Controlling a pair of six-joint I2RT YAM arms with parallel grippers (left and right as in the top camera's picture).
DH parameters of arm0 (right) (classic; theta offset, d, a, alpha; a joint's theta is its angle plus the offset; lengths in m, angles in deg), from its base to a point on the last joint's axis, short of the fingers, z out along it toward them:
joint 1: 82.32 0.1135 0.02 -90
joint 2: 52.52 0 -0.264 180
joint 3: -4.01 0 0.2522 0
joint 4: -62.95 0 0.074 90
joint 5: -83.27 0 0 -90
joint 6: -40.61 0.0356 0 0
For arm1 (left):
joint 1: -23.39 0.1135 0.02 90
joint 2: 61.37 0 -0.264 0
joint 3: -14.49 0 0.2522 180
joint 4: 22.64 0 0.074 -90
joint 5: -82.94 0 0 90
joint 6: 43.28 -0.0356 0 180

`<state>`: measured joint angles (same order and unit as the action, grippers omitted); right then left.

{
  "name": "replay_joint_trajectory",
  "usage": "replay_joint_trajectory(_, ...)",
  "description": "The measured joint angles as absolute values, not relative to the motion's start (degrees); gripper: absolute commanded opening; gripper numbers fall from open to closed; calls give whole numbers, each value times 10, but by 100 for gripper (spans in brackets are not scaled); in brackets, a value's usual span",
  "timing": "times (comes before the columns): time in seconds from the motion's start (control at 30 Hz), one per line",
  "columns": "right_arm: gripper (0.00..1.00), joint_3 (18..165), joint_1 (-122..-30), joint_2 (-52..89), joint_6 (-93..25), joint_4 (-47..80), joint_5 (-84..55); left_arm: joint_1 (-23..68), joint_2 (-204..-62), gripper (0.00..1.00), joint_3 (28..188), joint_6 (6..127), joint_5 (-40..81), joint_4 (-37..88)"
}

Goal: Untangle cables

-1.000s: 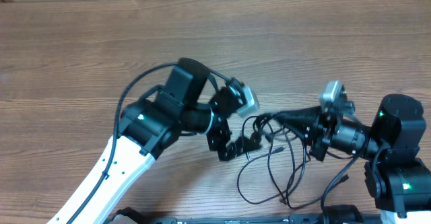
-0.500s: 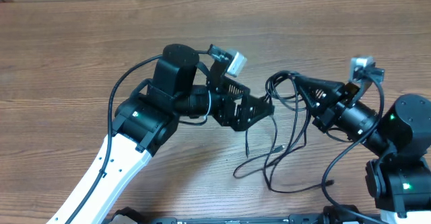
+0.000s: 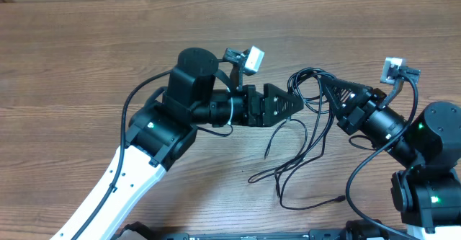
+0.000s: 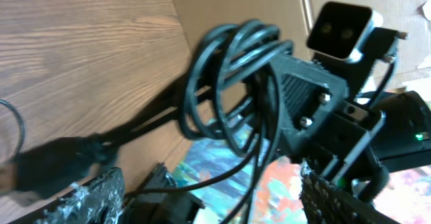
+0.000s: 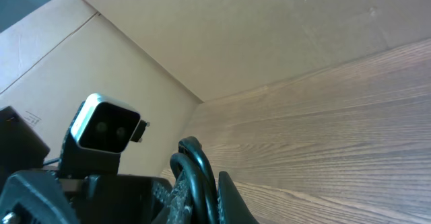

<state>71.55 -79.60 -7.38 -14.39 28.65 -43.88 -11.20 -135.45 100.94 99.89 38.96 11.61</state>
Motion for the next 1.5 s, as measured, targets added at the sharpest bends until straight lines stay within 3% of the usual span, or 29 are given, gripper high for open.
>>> replay_joint_trajectory(0.1,4,716,-796,-74,-140,287,-437,-121,-1355,73,1009,1021,384,107)
replay_joint_trajectory(0.73,4,716,-796,-72,-31,346,-507,-126,-1356,59,1009,1070,342,77)
replay_joint_trajectory(0.8,4,716,-796,-72,-28,346,-513,-126,-1356,51,1009,1074,342,59)
replay_joint_trajectory(1.0,4,716,-796,-72,-24,346,-522,-126,-1356,13,1009,1085,338,41)
replay_joint_trajectory(1.13,4,716,-796,-72,-25,346,-524,-126,-1356,4,1009,1091,334,37)
replay_joint_trajectory(1.23,4,716,-796,-72,-25,341,-524,-126,-1356,4,1009,1092,334,37)
replay_joint_trajectory(1.27,6,716,-796,-72,-25,337,-524,-126,-1356,4,1009,1092,334,38)
replay_joint_trajectory(1.33,23,716,-797,-72,-25,325,-524,-126,-1356,4,1009,1092,333,40)
replay_joint_trajectory(1.4,48,716,-796,-72,-26,304,-529,-126,-1356,4,1009,1087,328,39)
replay_joint_trajectory(1.5,74,716,-796,-72,-44,270,-536,-126,-1356,4,1009,1061,323,37)
